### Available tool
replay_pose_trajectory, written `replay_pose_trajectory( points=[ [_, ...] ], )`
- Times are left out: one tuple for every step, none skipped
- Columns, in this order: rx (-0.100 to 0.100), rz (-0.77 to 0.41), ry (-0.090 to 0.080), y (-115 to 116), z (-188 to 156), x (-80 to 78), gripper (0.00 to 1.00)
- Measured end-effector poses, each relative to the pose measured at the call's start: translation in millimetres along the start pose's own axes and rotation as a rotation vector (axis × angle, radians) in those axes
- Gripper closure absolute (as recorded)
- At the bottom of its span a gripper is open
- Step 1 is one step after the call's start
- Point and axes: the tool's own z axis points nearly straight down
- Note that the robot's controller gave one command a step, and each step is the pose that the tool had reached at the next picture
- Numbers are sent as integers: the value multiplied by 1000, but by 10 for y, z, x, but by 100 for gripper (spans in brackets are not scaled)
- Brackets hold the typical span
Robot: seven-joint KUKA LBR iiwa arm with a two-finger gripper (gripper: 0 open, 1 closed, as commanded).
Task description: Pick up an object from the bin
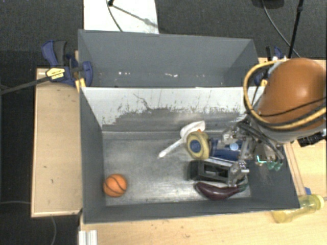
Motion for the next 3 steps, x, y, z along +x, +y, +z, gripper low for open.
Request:
replay_pose_trajectory(
  points=[
    [0,-1,-8,1,-38,-14,0],
    [0,-9,-16,47,437,-55,0],
    [11,-138,-77,-104,1486,-306,100]
  ],
)
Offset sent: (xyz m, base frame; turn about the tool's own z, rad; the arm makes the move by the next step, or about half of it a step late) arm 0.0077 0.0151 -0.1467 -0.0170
